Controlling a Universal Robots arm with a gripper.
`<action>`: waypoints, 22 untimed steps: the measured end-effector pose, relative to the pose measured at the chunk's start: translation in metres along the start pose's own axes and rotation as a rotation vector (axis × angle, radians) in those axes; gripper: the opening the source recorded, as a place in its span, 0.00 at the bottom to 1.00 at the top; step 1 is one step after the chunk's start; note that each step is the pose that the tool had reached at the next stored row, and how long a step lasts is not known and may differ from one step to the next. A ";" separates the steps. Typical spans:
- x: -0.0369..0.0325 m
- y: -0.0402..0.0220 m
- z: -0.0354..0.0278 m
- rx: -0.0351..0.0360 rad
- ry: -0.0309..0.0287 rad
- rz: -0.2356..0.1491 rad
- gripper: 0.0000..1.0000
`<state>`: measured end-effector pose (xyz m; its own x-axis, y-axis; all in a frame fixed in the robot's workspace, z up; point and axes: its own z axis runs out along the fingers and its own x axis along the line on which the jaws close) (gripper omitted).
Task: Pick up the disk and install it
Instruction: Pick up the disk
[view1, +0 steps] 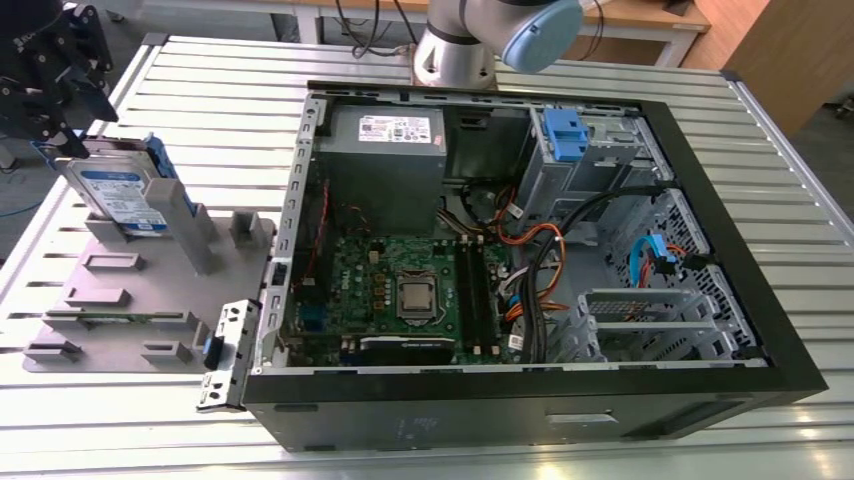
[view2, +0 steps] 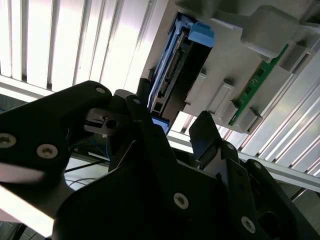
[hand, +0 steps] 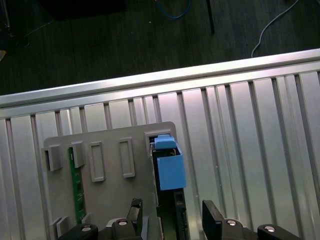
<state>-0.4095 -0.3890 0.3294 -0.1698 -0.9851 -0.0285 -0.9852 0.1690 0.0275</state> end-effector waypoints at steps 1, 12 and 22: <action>0.0000 0.0000 0.0002 0.0001 -0.0001 0.000 0.59; 0.0001 -0.0001 0.0046 0.0002 -0.0001 0.000 0.59; 0.0003 -0.0003 0.0091 0.0002 -0.0001 0.000 0.59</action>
<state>-0.4095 -0.3890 0.3202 -0.1698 -0.9851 -0.0286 -0.9852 0.1690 0.0274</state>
